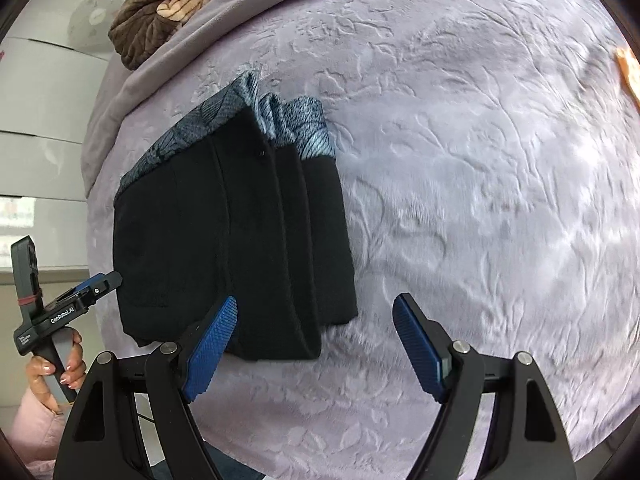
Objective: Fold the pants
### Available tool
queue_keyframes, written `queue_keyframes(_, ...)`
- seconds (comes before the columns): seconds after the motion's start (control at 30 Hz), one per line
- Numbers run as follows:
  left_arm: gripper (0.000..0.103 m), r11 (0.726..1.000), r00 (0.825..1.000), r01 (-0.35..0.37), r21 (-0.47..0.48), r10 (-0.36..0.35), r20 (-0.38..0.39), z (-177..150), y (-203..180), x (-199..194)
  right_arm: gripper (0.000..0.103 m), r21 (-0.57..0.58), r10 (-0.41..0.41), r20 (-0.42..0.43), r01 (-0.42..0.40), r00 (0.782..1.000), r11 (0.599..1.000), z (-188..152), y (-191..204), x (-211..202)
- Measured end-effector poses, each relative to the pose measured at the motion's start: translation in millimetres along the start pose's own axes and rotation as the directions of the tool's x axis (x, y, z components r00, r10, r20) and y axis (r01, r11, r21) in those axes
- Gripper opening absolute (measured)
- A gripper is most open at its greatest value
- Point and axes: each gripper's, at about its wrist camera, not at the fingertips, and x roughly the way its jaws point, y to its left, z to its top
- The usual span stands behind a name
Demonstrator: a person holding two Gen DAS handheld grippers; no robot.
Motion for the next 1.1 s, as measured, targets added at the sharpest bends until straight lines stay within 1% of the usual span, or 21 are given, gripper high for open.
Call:
queue_keyframes(0.27,0.093,1.0,1.0,0.014,0.0,-0.014,0.014,8.0,-2.8,6.2,0.083,-0.024,0.025,-0.041,-0.026,0.999,0.999,25.5,0.9,15.7)
queue_keyframes(0.4,0.093,0.999,0.999,0.048,0.009,-0.048,0.025,10.9,-2.3,6.1,0.083,-0.036,0.055,-0.057,-0.057,0.997,0.998,27.8,2.2,23.3)
queue_keyframes(0.57,0.093,0.99,0.988,0.144,0.008,-0.144,0.057,18.3,15.3,5.0,0.083,-0.049,0.123,-0.065,-0.126,0.99,0.991,30.4,-2.2,25.2)
queue_keyframes(0.6,0.093,0.983,0.982,0.185,0.013,-0.185,0.046,20.0,19.9,9.2,0.083,-0.052,0.137,-0.067,-0.14,0.988,0.989,33.2,-3.5,26.0)
queue_keyframes(0.67,0.093,0.972,0.972,0.235,0.017,-0.235,0.021,21.2,23.4,16.7,0.083,-0.055,0.165,-0.069,-0.169,0.984,0.984,35.8,-9.4,27.2)
queue_keyframes(0.7,0.093,0.962,0.962,0.274,0.024,-0.274,0.006,22.0,24.5,22.1,0.083,-0.054,0.177,-0.071,-0.181,0.982,0.982,36.6,-12.8,28.0)
queue_keyframes(0.73,0.093,0.955,0.956,0.295,0.03,-0.295,-0.001,22.6,23.9,25.4,0.083,-0.05,0.189,-0.072,-0.193,0.979,0.98,36.8,-15.5,29.5)
queue_keyframes(0.83,0.093,0.934,0.936,0.353,0.053,-0.353,-0.017,24.3,14.7,36.8,0.083,-0.029,0.249,-0.076,-0.251,0.966,0.967,40.1,-27.7,35.0)
queue_keyframes(0.9,0.093,0.921,0.923,0.385,0.063,-0.384,-0.025,26.6,6.7,43.4,0.083,-0.012,0.303,-0.085,-0.305,0.949,0.952,43.6,-35.1,41.6)
queue_keyframes(0.97,0.093,0.906,0.909,0.416,0.073,-0.414,-0.039,29.6,-2.1,52.5,0.083,-0.004,0.366,-0.094,-0.368,0.926,0.93,46.5,-38.0,48.6)
queue_keyframes(1.03,0.093,0.896,0.899,0.439,0.072,-0.437,-0.043,31.3,-10.8,58.0,0.083,0.009,0.438,-0.107,-0.44,0.893,0.898,51.8,-37.3,58.3)
queue_keyframes(1.07,0.093,0.892,0.894,0.448,0.07,-0.445,-0.044,32.1,-14.9,61.2,0.084,0.013,0.45,-0.11,-0.451,0.886,0.892,53.4,-36.4,61.6)
queue_keyframes(1.1,0.094,0.892,0.895,0.446,0.068,-0.444,-0.043,31.8,-17.0,62.1,0.084,0.018,0.461,-0.116,-0.462,0.88,0.887,55.8,-35.4,67.0)
